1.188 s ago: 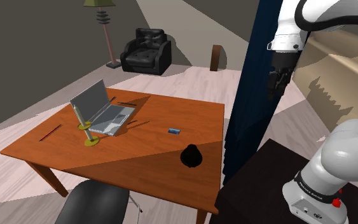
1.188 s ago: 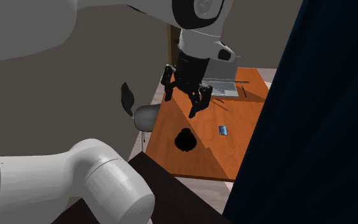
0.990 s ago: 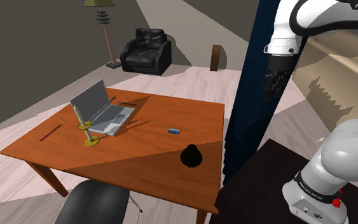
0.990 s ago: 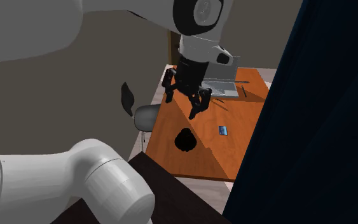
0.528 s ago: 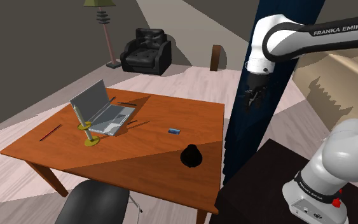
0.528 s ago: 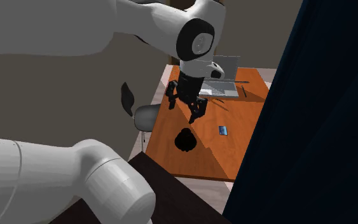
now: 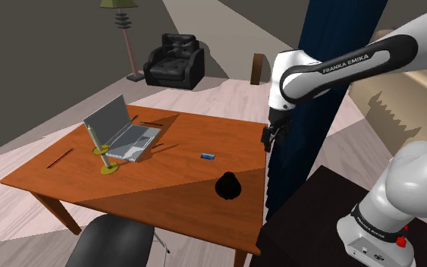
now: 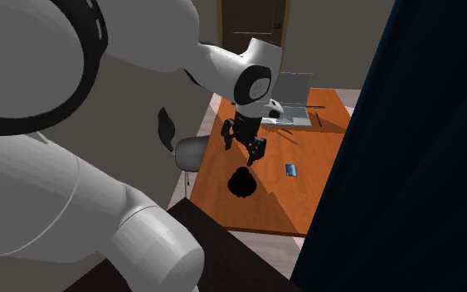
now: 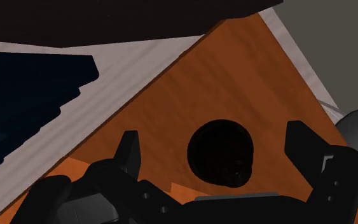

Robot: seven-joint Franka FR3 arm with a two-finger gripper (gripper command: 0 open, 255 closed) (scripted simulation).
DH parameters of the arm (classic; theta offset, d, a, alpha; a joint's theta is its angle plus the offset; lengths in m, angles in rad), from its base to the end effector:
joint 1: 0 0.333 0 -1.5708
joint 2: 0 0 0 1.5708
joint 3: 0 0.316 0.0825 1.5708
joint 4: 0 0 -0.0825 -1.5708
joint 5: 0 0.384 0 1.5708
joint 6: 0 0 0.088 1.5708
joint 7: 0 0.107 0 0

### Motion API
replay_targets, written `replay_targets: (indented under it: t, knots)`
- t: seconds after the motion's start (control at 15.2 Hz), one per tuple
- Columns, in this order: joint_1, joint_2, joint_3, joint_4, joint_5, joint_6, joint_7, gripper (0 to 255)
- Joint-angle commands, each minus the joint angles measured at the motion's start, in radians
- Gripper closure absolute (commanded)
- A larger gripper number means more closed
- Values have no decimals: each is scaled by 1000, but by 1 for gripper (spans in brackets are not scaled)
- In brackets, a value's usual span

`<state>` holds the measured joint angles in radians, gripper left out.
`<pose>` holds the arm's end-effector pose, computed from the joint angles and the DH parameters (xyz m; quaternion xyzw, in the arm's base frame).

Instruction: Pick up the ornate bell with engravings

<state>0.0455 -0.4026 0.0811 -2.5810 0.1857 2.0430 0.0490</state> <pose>0.3836 0.0583 0.3866 -0.9956 0.0134 0.0723 0.0578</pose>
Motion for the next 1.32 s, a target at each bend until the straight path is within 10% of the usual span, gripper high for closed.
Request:
replay_targets:
  t: [0.0,1.25]
  knots:
    - [9,73,19,11,7,72,17,0]
    - [94,814,61,380,-111,509,207,0]
